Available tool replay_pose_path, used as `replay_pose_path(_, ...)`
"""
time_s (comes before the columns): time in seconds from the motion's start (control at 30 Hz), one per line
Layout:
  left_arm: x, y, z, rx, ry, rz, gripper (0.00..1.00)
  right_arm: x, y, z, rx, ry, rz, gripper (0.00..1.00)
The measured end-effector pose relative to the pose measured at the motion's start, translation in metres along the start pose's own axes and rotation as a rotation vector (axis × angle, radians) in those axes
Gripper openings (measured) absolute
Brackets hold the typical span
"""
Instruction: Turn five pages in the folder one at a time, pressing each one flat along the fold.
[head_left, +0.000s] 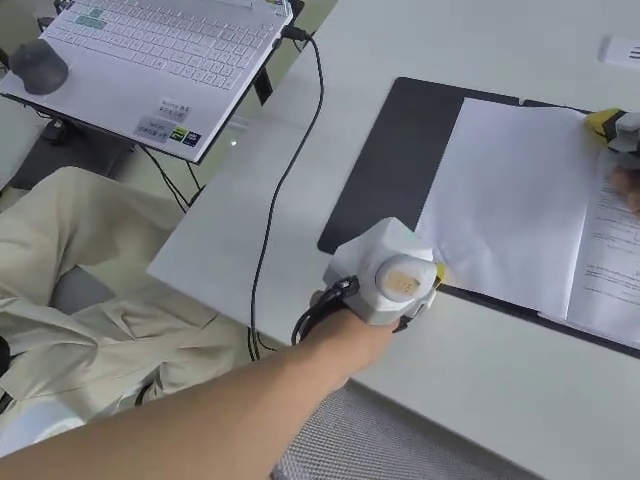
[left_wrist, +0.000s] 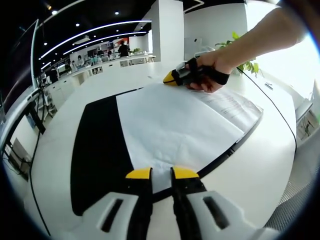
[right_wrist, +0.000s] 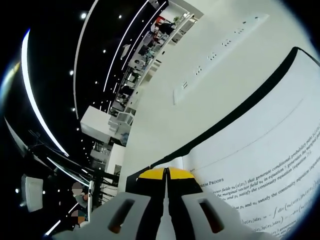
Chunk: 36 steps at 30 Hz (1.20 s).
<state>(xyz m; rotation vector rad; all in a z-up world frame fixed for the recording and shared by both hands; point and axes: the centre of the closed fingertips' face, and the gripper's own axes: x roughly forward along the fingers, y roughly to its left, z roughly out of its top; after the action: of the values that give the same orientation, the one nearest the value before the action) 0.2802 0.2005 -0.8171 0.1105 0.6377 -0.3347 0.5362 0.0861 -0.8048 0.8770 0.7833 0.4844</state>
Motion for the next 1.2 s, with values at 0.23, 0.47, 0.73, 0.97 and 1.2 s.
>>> replay_pose_path(0.23,0.0,0.002,0.0,-0.025,-0.001,0.007,0.11,-0.018,0.004,-0.027,-0.014,0.091,0.036,0.0)
replay_pose_path(0.47,0.001,0.001,-0.001,-0.021,-0.001,0.011,0.1,-0.037,0.003,-0.043,-0.008,0.116,0.061,0.0)
replay_pose_path(0.73,0.001,0.001,-0.001,-0.007,-0.001,0.012,0.1,-0.072,0.009,-0.079,-0.059,0.191,0.105,0.0)
replay_pose_path(0.97,0.001,0.001,-0.001,0.004,0.001,0.011,0.1,-0.1,0.011,-0.114,-0.091,0.257,0.128,0.0)
replay_pose_path(1.2,0.001,0.001,-0.001,0.009,-0.003,0.014,0.1,-0.123,0.009,-0.144,-0.108,0.303,0.155,0.0)
